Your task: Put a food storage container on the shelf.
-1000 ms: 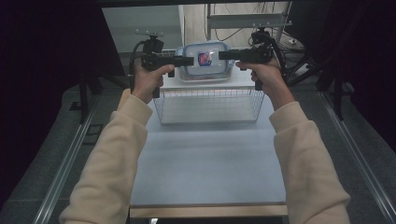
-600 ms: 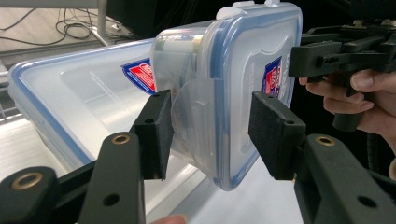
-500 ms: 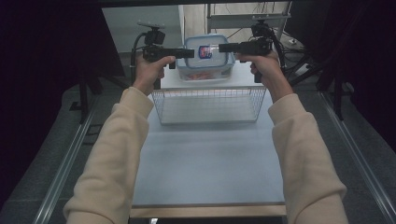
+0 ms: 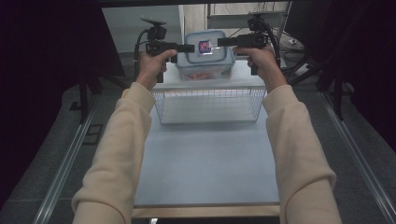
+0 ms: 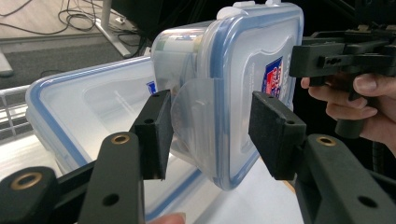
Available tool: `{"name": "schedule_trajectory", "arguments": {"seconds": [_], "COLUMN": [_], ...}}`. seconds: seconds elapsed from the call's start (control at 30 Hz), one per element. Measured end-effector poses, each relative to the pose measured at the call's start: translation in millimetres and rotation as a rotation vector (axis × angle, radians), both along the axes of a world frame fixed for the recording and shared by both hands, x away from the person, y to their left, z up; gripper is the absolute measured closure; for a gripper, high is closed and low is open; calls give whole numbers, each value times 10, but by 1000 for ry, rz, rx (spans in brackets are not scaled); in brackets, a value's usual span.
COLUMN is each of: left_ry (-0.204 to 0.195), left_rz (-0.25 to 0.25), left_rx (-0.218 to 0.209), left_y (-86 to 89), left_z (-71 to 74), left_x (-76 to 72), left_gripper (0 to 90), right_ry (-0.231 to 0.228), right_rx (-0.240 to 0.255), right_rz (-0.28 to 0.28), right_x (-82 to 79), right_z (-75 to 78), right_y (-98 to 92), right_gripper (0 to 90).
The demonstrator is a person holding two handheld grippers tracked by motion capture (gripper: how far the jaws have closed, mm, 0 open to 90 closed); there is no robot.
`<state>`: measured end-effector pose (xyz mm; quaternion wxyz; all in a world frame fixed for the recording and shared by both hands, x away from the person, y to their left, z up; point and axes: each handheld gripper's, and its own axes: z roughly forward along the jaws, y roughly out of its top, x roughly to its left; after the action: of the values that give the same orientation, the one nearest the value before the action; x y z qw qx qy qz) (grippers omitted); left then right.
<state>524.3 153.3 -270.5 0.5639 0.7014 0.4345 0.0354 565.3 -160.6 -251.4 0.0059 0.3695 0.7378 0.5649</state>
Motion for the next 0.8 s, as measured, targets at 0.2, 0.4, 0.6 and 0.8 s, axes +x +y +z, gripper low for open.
{"name": "schedule_trajectory", "arguments": {"seconds": [0.2,0.4,0.6,0.8], "left_ry": [11,54,93,86], "left_rz": [27,42,81,60], "left_rx": [-28,-38,-83,-118], "left_y": [-13,-63,-34,12], "left_z": [2,-12,-80,-144], "left_x": [52,109,175,166], "left_gripper": [503,459,395,373], "right_ry": [27,59,98,106], "right_rx": [18,52,70,93], "right_rz": [-14,-48,-75,-101], "right_x": [72,129,173,179], "right_z": [-44,-99,-177,-220], "right_y": [5,-8,38,-11], "right_gripper": [493,464,397,387]}}
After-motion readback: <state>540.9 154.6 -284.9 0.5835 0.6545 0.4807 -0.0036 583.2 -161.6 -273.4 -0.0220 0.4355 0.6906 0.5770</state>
